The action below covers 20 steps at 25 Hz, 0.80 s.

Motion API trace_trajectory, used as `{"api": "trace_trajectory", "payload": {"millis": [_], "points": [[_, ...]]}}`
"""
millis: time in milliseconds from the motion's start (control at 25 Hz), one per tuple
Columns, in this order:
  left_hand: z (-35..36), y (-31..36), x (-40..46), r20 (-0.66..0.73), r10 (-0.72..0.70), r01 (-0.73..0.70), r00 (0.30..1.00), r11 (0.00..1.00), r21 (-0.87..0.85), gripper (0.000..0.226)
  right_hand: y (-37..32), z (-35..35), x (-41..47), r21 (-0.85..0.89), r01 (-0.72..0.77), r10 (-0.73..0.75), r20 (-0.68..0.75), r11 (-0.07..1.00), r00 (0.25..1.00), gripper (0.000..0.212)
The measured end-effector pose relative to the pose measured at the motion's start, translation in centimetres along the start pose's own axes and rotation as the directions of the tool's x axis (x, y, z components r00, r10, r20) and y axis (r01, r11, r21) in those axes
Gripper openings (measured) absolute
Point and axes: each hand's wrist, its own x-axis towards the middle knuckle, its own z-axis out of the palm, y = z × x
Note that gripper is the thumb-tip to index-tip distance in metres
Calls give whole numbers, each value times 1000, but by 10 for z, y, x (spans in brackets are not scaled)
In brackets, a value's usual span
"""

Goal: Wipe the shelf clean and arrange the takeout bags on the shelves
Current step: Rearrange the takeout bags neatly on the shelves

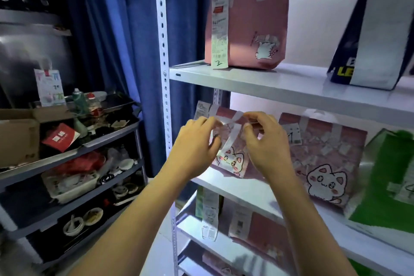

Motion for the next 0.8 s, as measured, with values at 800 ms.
{"api": "trace_trajectory", "payload": {"millis": [800], "points": [[-6, -4, 100, -127, 439, -453, 890, 810, -373, 25, -51, -32, 28, -323, -185, 62, -358, 928, 932, 24]]}}
